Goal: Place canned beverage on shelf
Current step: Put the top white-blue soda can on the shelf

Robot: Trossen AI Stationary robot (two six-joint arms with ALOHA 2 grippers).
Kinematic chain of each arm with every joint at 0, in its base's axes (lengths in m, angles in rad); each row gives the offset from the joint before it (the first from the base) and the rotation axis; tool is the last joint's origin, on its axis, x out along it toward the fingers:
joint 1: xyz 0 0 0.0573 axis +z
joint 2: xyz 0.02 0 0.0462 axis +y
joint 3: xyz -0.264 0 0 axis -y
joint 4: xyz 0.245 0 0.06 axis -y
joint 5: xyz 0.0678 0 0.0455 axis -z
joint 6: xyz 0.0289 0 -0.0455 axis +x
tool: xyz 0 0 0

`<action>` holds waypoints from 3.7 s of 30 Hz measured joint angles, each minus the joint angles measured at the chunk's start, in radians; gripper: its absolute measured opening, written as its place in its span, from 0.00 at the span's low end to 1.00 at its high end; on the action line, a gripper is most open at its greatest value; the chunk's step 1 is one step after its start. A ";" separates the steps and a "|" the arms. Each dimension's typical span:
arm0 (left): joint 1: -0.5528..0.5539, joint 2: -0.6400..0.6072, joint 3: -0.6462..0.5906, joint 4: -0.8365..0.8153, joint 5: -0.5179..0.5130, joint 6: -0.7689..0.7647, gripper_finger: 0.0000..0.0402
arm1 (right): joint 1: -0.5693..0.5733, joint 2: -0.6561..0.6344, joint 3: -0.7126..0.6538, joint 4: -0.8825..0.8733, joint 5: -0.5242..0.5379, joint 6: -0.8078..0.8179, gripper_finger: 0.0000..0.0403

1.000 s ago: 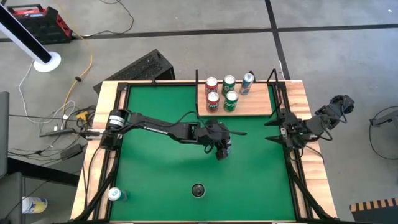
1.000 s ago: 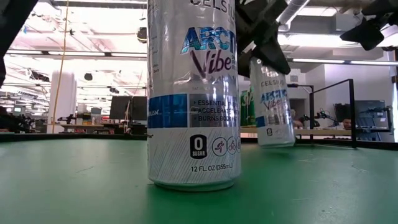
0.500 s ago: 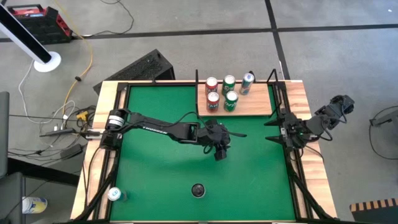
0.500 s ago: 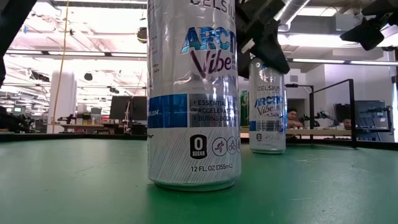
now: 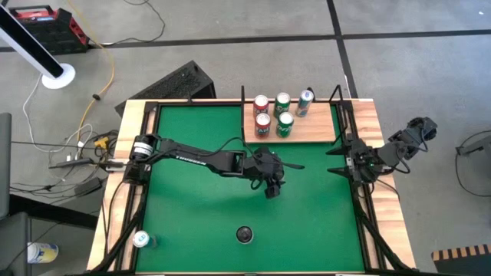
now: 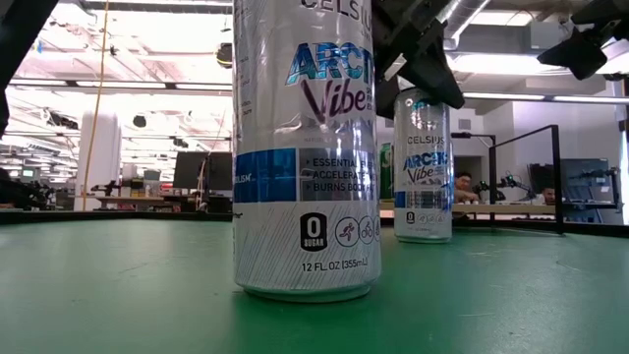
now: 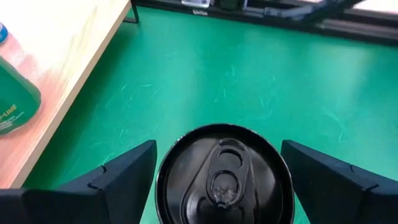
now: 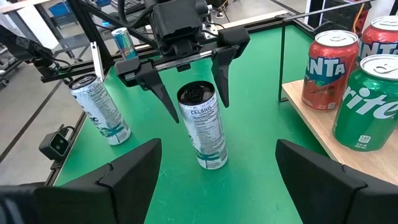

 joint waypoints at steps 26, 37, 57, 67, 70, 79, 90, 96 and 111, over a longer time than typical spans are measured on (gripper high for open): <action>0.004 -0.002 0.316 -0.695 -0.204 0.382 0.82 | -0.133 0.413 0.020 0.264 -0.003 -0.106 0.85; 0.055 -0.185 0.200 -0.721 0.057 0.339 0.82 | -0.163 0.471 0.039 0.408 -0.029 -0.160 0.85; 0.013 -0.853 -0.792 0.174 0.057 0.198 0.82 | -0.217 0.886 0.039 0.836 -0.032 -0.264 0.85; 0.014 -0.864 -0.819 0.184 0.043 0.180 0.82 | -0.249 1.017 0.039 0.898 0.000 -0.255 0.85; 0.014 -0.864 -0.819 0.184 0.035 0.188 0.82 | -0.249 1.028 0.039 0.899 0.030 -0.255 0.85; 0.014 -0.864 -0.819 0.183 0.018 0.195 0.82 | -0.249 1.028 0.039 0.888 0.029 -0.238 0.85; 0.014 -0.864 -0.819 0.183 0.017 0.195 0.82 | -0.247 1.028 0.007 0.876 0.029 -0.148 0.85; 0.015 -0.864 -0.819 0.182 0.017 0.190 0.82 | -0.247 1.022 0.007 0.880 0.027 -0.148 0.81; 0.015 -0.864 -0.819 0.179 0.017 0.190 0.82 | -0.205 0.712 0.005 0.657 -0.007 -0.177 0.68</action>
